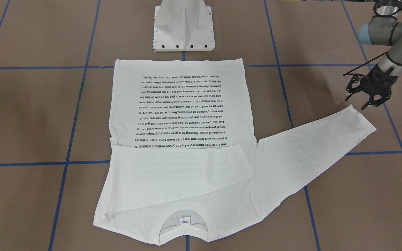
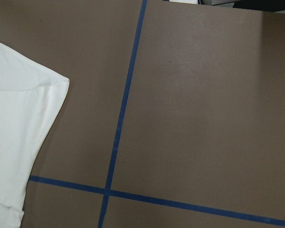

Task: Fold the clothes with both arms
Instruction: 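Lower the left gripper and grasp the cuff of the other sleeve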

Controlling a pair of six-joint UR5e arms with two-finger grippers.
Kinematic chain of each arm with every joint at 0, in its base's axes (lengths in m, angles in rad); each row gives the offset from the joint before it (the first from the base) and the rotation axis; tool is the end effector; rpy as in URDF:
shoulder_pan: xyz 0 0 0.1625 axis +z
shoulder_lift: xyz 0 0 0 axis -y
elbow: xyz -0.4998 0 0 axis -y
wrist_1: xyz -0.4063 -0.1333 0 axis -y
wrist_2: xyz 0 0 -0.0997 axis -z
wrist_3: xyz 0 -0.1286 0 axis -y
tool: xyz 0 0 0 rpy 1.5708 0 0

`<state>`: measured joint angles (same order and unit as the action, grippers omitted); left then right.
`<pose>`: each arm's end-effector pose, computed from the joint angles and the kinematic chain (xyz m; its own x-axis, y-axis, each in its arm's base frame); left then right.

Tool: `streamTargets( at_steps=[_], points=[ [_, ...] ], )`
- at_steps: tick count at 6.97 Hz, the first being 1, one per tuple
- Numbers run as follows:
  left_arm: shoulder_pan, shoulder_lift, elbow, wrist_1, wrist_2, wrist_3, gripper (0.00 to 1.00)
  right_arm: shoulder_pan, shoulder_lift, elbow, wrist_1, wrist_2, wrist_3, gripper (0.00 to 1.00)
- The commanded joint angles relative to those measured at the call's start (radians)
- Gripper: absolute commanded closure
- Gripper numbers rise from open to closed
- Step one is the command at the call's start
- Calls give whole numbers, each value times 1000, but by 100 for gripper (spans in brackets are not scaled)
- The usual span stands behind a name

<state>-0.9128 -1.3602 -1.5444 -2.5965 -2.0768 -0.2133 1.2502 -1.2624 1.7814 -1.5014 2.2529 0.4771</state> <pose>0.2132 -0.3920 0.7552 0.5621 0.6706 -0.4840 -0.3192 0.7158 0.6211 -0.1530 -0.6265 0.4649 0.6769 -0.1498 0.7207 -0.0548 0.9661 0.2522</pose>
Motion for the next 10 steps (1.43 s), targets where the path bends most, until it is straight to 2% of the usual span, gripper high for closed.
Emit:
streamTargets(
  at_steps=[1,2,3,4,5,7,8,9,10],
  points=[
    [8,-7,7,0,6,0,36,0,0,1,1,-1,0,0],
    [8,-7,7,1,7,0,50,0,0,1,1,-1,0,0],
    [8,-7,7,1,6,-1,74,0,0,3,1,-1,0,0],
    [8,-8,9,1,7,-1,89,0,0,1,1,-1,0,0],
    [8,-8,7,0,7,-1,100,0,0,3,1,1,0,0],
    [5,-11,-22,-5,1,-5,100,0,1,3,1,4,0,0],
    [-3,-11,-79,-1,-9,-2,100,0,0,3,1,5,0,0],
    [-50,-19,-123,30,-35,0,100,0,0,3,1,7,0,0],
    [-184,-116,-134,97,-101,5,100,0,-2,1,0,8,0,0]
  ],
)
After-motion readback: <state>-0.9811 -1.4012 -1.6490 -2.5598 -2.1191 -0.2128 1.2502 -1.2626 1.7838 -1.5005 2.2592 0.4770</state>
